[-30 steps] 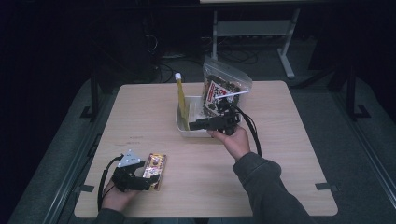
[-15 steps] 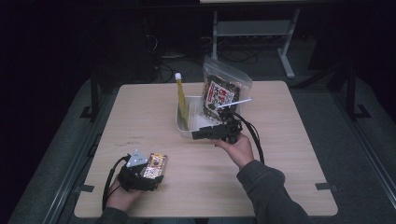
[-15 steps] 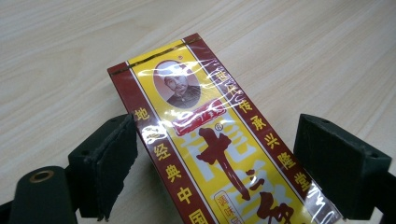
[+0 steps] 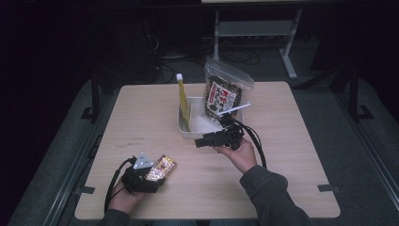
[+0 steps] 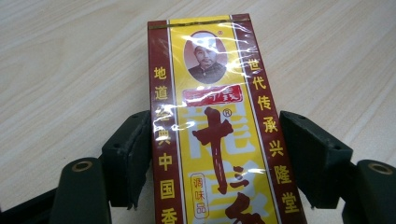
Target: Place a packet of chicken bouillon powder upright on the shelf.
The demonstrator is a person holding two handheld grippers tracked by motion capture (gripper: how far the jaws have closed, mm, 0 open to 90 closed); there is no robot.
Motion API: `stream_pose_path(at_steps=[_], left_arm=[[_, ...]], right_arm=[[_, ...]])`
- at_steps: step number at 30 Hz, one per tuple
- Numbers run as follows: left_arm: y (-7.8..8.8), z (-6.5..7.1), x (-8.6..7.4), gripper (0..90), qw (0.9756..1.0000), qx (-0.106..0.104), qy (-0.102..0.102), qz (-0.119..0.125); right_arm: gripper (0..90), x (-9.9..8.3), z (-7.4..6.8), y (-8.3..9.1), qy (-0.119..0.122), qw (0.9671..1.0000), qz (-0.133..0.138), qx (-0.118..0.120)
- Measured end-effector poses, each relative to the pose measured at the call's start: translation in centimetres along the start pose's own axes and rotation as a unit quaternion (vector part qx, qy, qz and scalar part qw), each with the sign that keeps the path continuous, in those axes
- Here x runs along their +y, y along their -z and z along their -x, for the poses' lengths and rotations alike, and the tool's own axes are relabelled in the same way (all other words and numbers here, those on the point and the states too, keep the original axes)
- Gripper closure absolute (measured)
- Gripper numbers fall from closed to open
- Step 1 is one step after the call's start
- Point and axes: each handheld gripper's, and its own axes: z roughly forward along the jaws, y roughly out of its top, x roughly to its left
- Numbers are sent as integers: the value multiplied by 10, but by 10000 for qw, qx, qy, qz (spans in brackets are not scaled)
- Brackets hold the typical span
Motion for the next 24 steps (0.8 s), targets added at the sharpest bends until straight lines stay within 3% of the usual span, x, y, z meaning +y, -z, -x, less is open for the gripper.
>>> stream_pose_path(at_steps=[12,24], left_arm=[[2,1,3,321,9997,94,-155,-131],[7,6,8,322,9996,-1,-204,205]], right_arm=[[380,-7,3,-10,-36,9998,-173,82],[384,-9,4,-14,-114,9994,-303,114]])
